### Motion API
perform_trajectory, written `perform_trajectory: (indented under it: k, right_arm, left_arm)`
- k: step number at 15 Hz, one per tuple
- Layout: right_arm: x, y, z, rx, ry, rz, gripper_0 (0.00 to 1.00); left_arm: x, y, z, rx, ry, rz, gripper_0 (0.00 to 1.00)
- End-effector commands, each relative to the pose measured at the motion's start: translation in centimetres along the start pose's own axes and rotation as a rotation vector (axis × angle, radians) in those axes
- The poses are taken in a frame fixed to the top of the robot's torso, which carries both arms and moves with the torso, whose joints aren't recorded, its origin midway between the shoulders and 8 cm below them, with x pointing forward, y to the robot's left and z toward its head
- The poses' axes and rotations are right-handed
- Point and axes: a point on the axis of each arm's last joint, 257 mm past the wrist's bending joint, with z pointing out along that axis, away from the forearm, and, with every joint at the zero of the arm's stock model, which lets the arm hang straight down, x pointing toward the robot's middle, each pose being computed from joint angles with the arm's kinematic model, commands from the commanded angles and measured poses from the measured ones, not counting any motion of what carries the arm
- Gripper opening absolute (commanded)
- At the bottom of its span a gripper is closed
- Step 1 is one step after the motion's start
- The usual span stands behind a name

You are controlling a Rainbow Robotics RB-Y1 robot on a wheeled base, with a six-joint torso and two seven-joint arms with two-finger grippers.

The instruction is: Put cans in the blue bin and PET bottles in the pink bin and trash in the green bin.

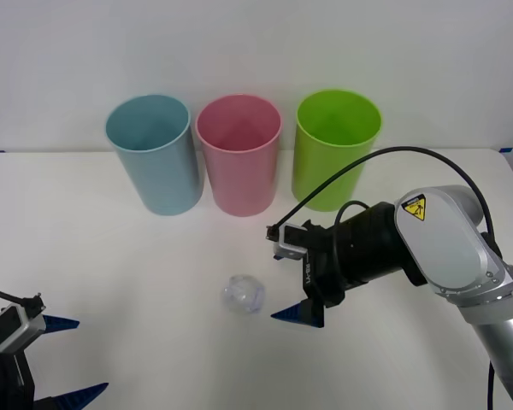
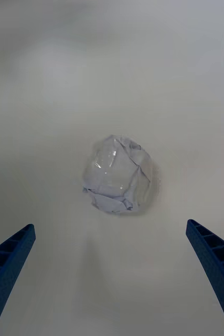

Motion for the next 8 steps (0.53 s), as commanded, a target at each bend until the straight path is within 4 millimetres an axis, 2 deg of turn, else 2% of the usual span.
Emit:
perform_trajectory:
  k: [1, 5, 8]
  right_arm:
    - [0.0, 0.0, 0.0, 0.000, 0.000, 0.000, 1.00]
    - [0.0, 0.0, 0.0, 0.000, 0.000, 0.000, 1.00]
    - [0.0, 0.0, 0.0, 0.000, 0.000, 0.000, 1.00]
  left_arm:
    - [0.0, 0.3, 0.2, 0.000, -0.051, -0.021, 1.00]
    - [1.0, 1.2, 0.3, 0.004, -0.107, -0.010, 1.00]
    - [0.7, 1.3, 0.2, 0.014, -0.154, -0.017, 1.00]
